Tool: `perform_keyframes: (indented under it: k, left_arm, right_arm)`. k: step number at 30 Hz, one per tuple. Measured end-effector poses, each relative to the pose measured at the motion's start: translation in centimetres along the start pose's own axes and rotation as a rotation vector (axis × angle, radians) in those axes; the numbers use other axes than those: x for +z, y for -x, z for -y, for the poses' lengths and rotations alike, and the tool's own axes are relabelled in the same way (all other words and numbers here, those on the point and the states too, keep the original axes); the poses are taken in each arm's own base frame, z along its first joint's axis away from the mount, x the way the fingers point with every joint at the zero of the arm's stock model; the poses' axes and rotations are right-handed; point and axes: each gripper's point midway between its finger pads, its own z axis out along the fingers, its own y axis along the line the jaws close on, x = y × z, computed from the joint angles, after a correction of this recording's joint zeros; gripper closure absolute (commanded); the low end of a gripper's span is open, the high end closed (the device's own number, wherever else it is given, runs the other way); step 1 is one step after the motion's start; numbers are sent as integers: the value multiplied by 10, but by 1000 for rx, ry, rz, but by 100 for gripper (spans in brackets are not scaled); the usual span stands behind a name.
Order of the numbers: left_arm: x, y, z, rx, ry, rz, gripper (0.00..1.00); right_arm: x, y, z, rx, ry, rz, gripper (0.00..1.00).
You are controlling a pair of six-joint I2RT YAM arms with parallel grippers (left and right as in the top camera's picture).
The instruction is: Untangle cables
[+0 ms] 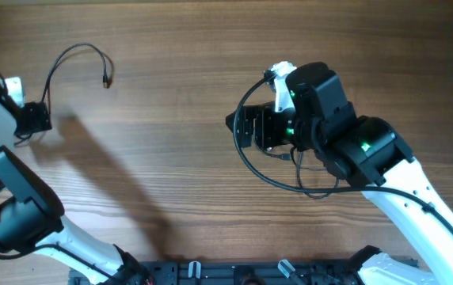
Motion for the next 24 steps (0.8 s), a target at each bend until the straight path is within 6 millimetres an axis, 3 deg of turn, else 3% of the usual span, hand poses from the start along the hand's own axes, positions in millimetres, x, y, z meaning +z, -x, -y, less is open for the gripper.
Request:
perform_keyframes:
  k: [3, 6, 7, 8, 9, 14, 19, 24]
  left_arm:
    - [14, -4, 2, 19, -45, -2, 14]
    - [25, 6, 4, 47, -54, 39, 20]
    - [26, 10, 4, 54, -53, 59, 26]
    - [27, 15, 5, 61, -54, 75, 43]
    - [28, 16, 5, 67, -54, 79, 51]
    - [48, 5, 17, 81, -96, 43, 55]
    - [52, 3, 26, 80, -145, 40, 96]
    - [49, 20, 31, 13, -163, 103, 96]
  right_arm:
    - [10, -3, 4, 7, -13, -25, 0]
    - [20, -5, 8, 13, -26, -50, 0]
    - [22, -6, 9, 14, -29, -54, 0]
    - [23, -6, 9, 15, -30, -58, 0]
    - [23, -6, 9, 15, -31, -58, 0]
    - [23, -5, 9, 26, -28, -52, 0]
    - [23, -5, 9, 39, -28, -51, 0]
    - [23, -5, 9, 44, -28, -51, 0]
